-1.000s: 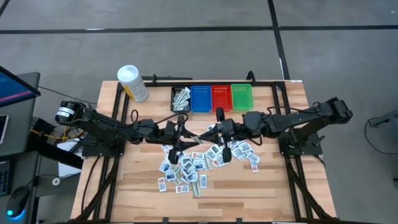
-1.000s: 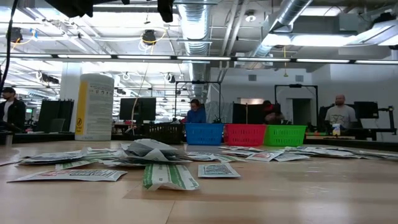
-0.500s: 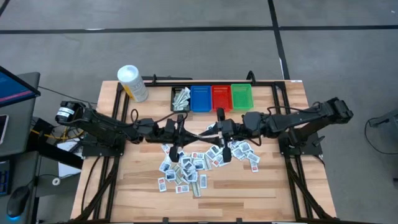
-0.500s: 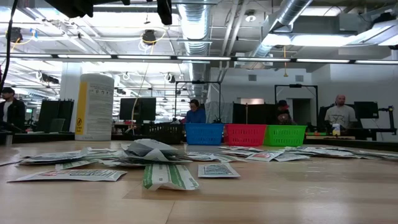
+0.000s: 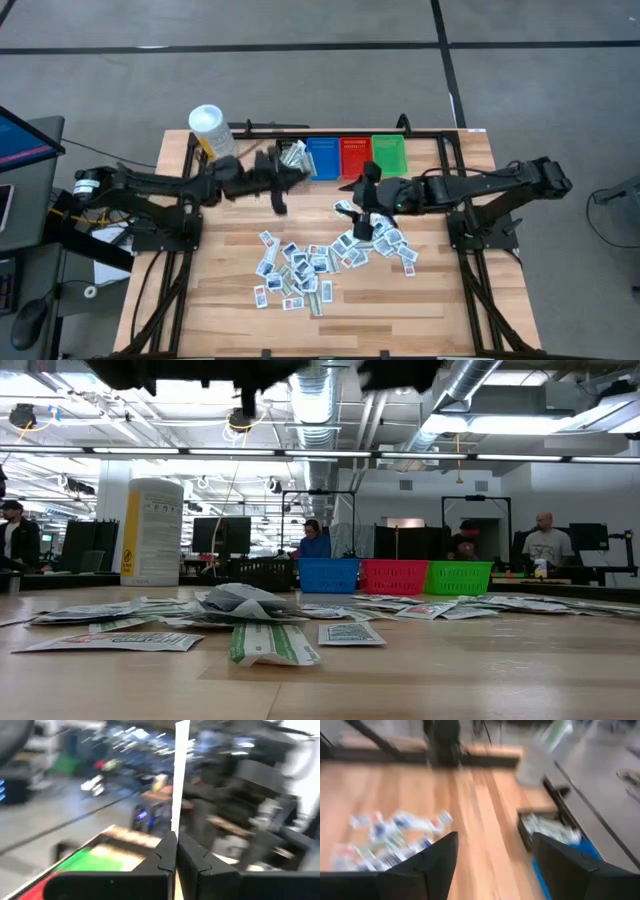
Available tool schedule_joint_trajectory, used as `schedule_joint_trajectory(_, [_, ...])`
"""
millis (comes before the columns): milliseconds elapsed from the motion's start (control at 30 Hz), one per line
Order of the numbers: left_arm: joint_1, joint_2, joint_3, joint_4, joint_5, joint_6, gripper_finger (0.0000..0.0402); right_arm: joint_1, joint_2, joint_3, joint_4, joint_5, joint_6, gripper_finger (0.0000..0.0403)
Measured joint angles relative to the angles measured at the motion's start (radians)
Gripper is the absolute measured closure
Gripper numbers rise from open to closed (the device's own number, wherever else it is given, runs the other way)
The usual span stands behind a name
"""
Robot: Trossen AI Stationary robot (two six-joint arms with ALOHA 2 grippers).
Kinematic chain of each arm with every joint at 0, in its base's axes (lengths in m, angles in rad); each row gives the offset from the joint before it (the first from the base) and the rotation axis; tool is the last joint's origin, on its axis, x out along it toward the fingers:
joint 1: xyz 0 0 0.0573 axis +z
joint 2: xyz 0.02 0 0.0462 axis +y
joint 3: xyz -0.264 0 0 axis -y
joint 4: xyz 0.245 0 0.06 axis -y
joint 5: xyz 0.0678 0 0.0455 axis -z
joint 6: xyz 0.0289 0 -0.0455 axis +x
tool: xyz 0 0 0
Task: Pick & Place First Aid Supplies
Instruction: Put the green bandage pack in the black bin
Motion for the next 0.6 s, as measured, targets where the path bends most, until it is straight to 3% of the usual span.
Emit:
schedule_joint_trajectory(167, [0.226, -0.006, 0.0, -0.151, 0.004, -0.137, 0.0394, -0.064, 0.007, -0.025, -0.09, 0.0, 0.012, 0.0158])
schedule_joint_trajectory(367, [0.477, 0.095, 0.0, -0.176, 0.258, -0.297, 0.0396, -0.131, 0.007, -0.111, -0.035, -0.004, 0.042, 0.0158])
schedule_joint_trajectory(467, [0.544, 0.18, 0.0, -0.18, 0.356, -0.392, 0.0396, -0.16, 0.008, -0.153, -0.004, -0.03, 0.045, 0.0158])
schedule_joint_trajectory(600, [0.572, 0.276, 0.0, -0.178, 0.414, -0.461, 0.0395, -0.188, 0.008, -0.19, -0.002, -0.062, 0.072, 0.0158])
